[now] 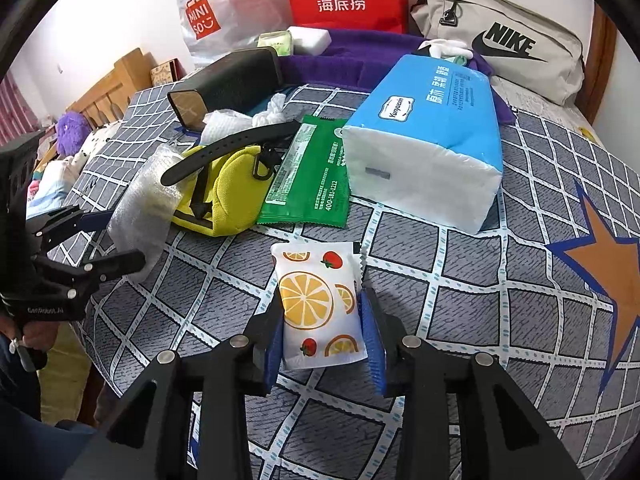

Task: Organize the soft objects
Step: 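Lift the white mesh bag with the left tool while the right tool holds the snack packet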

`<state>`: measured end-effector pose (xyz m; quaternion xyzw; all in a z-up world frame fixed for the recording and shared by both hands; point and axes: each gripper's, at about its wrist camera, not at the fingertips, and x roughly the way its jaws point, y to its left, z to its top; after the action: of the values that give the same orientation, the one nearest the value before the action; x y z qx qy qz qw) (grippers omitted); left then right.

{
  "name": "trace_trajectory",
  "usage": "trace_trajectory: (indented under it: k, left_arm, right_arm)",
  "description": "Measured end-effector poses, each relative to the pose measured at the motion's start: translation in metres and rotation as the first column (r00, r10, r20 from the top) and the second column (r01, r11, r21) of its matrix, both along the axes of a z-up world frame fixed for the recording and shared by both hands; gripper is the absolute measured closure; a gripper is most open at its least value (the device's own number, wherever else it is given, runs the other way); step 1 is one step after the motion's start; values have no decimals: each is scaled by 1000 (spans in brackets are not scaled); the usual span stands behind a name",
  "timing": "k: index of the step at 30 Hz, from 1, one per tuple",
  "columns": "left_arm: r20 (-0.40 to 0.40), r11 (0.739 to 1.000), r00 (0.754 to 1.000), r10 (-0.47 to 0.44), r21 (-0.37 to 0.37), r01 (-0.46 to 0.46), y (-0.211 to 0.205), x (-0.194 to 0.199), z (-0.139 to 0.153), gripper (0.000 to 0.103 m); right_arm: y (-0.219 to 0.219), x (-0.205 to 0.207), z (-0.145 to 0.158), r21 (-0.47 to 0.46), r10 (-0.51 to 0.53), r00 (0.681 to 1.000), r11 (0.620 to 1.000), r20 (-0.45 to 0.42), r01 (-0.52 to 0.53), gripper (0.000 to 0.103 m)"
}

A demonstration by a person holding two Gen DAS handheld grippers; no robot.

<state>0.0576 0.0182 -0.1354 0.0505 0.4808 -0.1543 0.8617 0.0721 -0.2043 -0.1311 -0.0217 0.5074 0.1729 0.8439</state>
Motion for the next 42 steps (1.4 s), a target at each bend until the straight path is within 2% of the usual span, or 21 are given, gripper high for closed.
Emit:
trace_trajectory:
  k: [8,14,17,19,21,25,29,34,42]
  left_arm:
    - [-54,999,998,33,-5,-33,-8,9,2,26]
    - [-51,999,999,12,52,-9,-28,12,-1,21]
    - [-44,996,999,2,86,2,-37,12,-5,13]
    - [-36,996,999,9,84,-6,-37,11,-6,13]
    - [-31,997,1000,-1,80,4,-35,11,-4,18]
    - [-20,997,1000,-18,78,20,-26,10,3,58]
    - [-37,998,999,-14,63,16,-12,12,7,81]
    - [-34,999,999,-4,47,6,4,11,12,87]
    - [-15,998,1000,18,-58,-18,23,10,29,87]
  right_arm:
    - [2,-1,0,-5,8,1000,1000,4,-8,66]
    - [1,0,0,9,12,1000,1000,2,-12,66]
    - [0,0,0,14,10,1000,1000,3,-10,66]
    - [1,1,0,9,8,1000,1000,7,-8,67]
    - [2,1,0,0,10,1000,1000,13,-10,68]
    - [3,0,0,-7,16,1000,1000,21,-16,68]
    - [2,1,0,-4,20,1000,1000,20,-20,68]
    - [-1,1,1,-4,13,1000,1000,20,-13,68]
    - [-10,-2,13,22,-9,999,1000,41,8,69]
